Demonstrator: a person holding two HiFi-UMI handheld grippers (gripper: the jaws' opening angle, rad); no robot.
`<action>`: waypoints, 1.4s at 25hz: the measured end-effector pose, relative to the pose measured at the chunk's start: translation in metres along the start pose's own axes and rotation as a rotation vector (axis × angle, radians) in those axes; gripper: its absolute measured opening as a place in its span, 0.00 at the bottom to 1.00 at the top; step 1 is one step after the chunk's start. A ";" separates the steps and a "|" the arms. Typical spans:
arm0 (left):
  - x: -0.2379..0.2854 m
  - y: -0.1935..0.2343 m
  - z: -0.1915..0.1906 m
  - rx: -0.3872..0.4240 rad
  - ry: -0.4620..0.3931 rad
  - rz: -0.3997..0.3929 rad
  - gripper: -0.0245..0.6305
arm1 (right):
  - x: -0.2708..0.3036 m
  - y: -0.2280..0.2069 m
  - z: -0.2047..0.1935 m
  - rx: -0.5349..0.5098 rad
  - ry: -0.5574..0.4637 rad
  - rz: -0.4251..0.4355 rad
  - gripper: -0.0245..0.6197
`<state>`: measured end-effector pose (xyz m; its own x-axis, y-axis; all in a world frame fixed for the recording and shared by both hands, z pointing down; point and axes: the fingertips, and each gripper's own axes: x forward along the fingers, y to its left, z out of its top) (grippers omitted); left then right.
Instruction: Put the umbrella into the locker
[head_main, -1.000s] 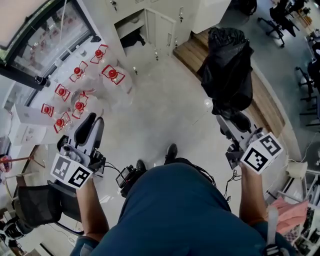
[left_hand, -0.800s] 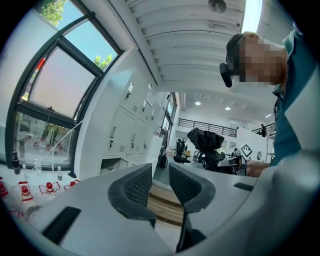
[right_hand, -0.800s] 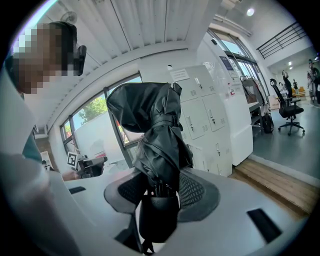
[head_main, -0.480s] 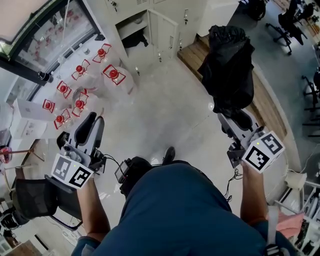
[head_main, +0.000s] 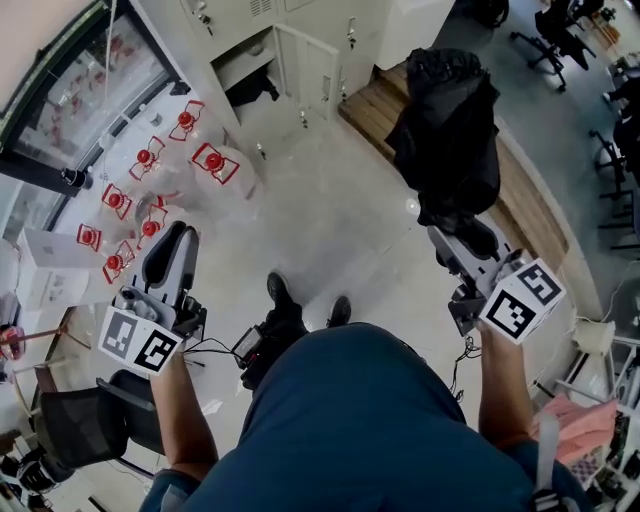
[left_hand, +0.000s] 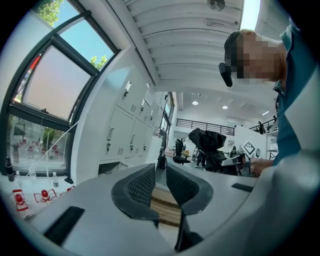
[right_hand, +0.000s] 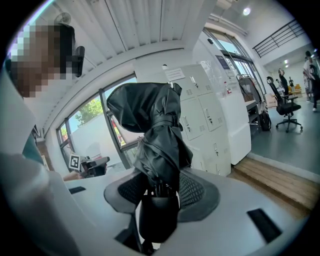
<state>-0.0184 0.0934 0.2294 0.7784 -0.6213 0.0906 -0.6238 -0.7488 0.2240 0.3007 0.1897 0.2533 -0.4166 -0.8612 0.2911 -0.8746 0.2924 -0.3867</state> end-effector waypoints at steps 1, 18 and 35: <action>0.004 0.006 0.002 -0.003 -0.001 -0.010 0.16 | 0.002 0.003 0.001 0.016 -0.006 -0.003 0.33; 0.056 0.074 0.028 0.000 0.023 -0.166 0.07 | 0.048 0.020 0.019 0.065 -0.047 -0.128 0.33; 0.073 0.129 0.039 0.010 0.041 -0.238 0.07 | 0.090 0.032 0.025 0.076 -0.069 -0.206 0.33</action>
<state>-0.0447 -0.0574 0.2270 0.9055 -0.4175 0.0755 -0.4231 -0.8753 0.2342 0.2412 0.1112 0.2448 -0.2107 -0.9266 0.3116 -0.9174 0.0773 -0.3903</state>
